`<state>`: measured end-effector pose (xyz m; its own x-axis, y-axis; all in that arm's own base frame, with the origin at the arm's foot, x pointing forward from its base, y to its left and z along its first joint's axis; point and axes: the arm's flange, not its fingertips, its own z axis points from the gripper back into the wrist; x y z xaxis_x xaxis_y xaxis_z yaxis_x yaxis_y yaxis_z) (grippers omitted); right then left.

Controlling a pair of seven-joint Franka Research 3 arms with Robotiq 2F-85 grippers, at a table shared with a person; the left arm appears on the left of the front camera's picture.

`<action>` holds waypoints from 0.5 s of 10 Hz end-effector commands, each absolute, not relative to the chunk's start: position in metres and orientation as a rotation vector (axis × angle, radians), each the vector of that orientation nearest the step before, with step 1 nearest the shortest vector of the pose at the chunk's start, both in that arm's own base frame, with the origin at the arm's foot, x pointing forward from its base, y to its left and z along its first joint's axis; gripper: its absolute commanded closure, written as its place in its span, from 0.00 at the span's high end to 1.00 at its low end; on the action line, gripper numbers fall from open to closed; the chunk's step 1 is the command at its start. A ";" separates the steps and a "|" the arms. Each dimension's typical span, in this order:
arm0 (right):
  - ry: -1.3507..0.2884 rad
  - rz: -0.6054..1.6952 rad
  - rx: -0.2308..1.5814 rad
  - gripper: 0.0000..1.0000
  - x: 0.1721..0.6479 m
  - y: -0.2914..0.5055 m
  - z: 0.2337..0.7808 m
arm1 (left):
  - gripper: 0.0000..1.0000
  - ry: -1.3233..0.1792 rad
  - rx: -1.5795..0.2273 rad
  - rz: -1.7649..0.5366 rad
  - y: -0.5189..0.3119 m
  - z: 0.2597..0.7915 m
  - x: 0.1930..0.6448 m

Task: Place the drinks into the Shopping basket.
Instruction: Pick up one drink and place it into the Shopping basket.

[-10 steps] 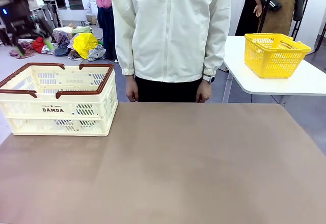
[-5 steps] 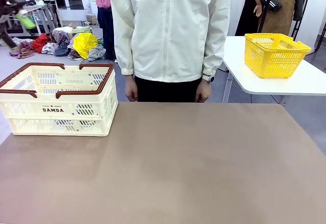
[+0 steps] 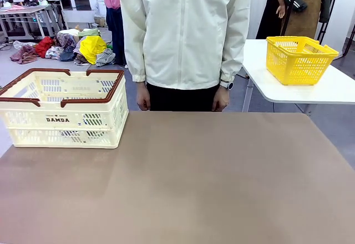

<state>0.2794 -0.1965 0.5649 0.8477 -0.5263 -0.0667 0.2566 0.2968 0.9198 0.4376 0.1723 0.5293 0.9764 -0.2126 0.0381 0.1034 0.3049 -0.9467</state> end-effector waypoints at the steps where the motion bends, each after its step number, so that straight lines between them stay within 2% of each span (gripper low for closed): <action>1: -0.264 -0.534 1.170 1.00 0.280 -0.195 0.569 | 1.00 0.091 -1.148 -0.275 0.144 0.563 0.428; 5: -0.264 -0.534 1.170 1.00 0.280 -0.195 0.569 | 1.00 0.091 -1.148 -0.275 0.144 0.563 0.428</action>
